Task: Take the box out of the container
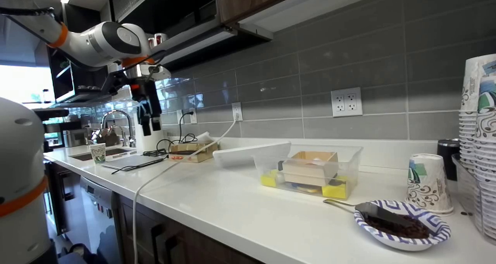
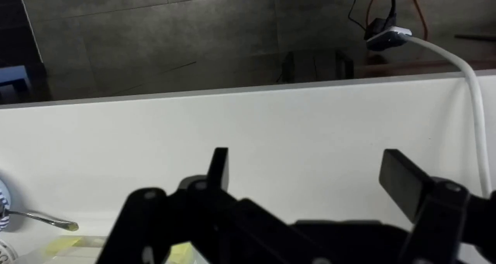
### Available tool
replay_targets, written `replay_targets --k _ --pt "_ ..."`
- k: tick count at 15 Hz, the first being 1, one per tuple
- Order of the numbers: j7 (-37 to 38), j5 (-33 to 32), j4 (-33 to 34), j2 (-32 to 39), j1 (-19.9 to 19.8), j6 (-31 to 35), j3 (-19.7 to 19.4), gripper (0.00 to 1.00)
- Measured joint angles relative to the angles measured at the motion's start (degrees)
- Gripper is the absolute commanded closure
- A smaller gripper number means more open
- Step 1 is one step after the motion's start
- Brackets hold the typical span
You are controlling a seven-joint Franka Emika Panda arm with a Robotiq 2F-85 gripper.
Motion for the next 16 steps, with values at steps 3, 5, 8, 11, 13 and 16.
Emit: replay_targets --k 3,5,8,11,13,16 --pt "-3.76 -0.05 0.41 -0.01 -0.39 0.36 -5.46 0.00" --pt "-7.90 -0.14 0.84 0.00 -1.10 0.94 -9.42 0.00" --pt "-14.62 -0.55 1.87 0.50 -2.62 2.74 -14.60 0.00" --pt "-20.31 -3.05 3.25 2.00 -4.53 6.51 -18.09 0.00" --pt "-23.64 -5.02 4.27 3.52 -5.71 9.60 -19.84 0.00" --pt "-27.88 -6.70 6.29 6.69 -7.16 14.09 -22.30 0.00"
